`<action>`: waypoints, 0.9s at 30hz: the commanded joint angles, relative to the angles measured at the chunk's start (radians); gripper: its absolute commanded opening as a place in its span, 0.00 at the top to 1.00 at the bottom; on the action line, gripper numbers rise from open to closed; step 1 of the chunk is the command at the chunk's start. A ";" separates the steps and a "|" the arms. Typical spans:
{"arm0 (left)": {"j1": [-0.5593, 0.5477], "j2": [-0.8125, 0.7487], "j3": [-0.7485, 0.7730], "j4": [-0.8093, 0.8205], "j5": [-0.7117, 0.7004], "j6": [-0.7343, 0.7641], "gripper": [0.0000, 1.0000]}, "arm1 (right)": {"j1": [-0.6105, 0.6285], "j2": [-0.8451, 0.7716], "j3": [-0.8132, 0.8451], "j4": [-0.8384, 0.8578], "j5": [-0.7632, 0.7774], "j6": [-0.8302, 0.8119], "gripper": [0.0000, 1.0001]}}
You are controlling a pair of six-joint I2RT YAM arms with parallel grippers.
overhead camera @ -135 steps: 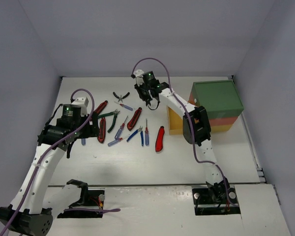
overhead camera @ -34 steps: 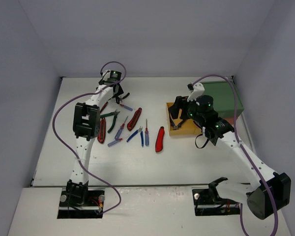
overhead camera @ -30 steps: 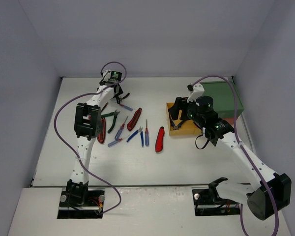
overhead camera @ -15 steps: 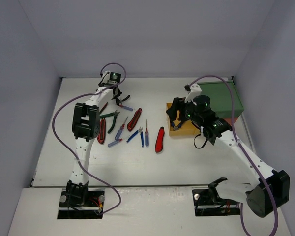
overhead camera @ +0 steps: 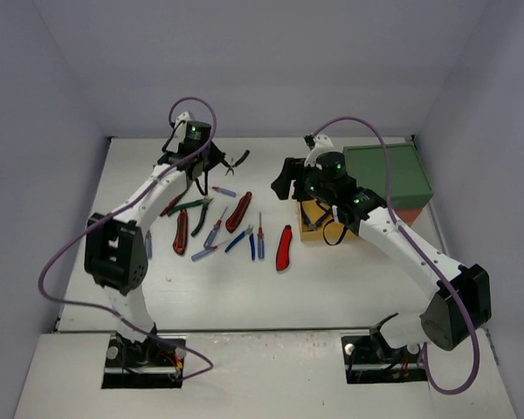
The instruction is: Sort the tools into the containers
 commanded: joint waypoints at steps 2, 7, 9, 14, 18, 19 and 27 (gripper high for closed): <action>-0.073 -0.158 -0.066 0.077 0.039 -0.069 1.00 | 0.030 0.027 0.080 0.114 -0.004 0.081 0.35; -0.107 -0.218 -0.106 0.084 0.040 -0.066 1.00 | 0.050 0.033 0.081 0.142 0.013 0.100 0.36; -0.118 -0.233 -0.116 0.091 0.043 -0.068 1.00 | 0.050 0.032 0.074 0.152 0.011 0.107 0.36; -0.134 -0.247 -0.141 0.103 0.060 -0.079 1.00 | 0.057 0.032 0.065 0.172 0.007 0.113 0.38; -0.144 -0.257 -0.159 0.110 0.075 -0.088 1.00 | 0.056 0.026 0.050 0.194 0.018 0.120 0.40; -0.144 -0.261 -0.163 0.117 0.080 -0.091 1.00 | 0.056 0.030 0.048 0.196 0.018 0.123 0.40; -0.153 -0.269 -0.193 0.160 0.098 -0.105 1.00 | 0.056 0.052 0.037 0.220 0.025 0.145 0.42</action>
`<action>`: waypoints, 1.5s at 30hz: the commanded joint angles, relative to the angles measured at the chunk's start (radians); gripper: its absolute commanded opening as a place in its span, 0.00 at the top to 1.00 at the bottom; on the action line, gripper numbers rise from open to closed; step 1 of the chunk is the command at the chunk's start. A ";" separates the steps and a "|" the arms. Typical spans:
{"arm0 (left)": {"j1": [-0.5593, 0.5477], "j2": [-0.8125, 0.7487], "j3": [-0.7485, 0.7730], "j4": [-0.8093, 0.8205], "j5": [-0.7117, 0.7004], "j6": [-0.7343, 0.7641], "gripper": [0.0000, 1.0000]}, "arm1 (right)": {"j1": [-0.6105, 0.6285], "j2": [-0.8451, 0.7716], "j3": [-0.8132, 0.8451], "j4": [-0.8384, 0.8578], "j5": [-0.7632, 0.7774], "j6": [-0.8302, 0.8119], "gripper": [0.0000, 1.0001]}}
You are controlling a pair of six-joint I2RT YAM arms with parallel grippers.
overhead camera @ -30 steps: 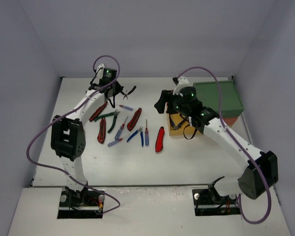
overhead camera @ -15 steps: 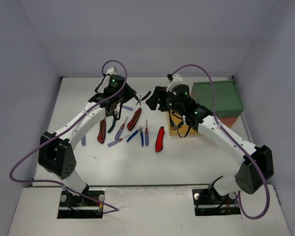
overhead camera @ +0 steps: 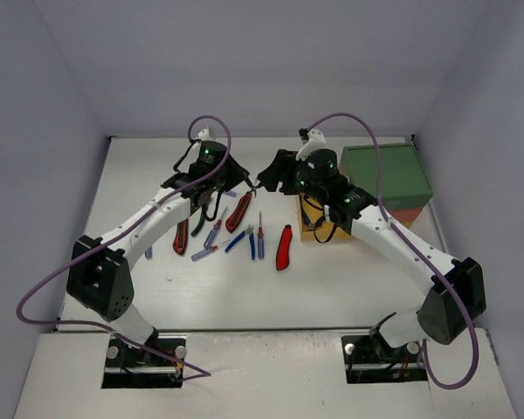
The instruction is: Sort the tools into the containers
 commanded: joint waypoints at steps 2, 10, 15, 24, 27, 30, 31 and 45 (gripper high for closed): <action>-0.005 -0.077 0.013 0.110 0.015 -0.022 1.00 | 0.005 0.020 0.005 0.099 0.023 0.026 0.44; -0.006 -0.083 0.005 0.129 0.048 -0.023 1.00 | 0.006 0.035 -0.007 0.110 0.025 0.034 0.50; -0.011 -0.084 -0.005 0.138 0.057 -0.026 1.00 | 0.006 0.040 -0.012 0.127 0.029 0.031 0.54; -0.020 -0.092 -0.024 0.152 0.062 -0.030 1.00 | 0.008 0.042 -0.020 0.144 0.032 0.021 0.75; -0.023 -0.094 -0.027 0.155 0.063 -0.030 1.00 | 0.008 0.043 -0.029 0.144 0.030 0.022 0.87; -0.023 -0.096 -0.031 0.153 0.065 -0.025 1.00 | 0.010 0.033 -0.040 0.144 0.045 0.005 0.98; -0.023 -0.097 -0.034 0.150 0.065 -0.021 0.99 | 0.010 0.027 -0.043 0.142 0.054 -0.005 1.00; -0.003 -0.229 -0.070 -0.136 -0.188 0.272 0.27 | 0.011 -0.080 -0.034 -0.121 0.347 -0.278 1.00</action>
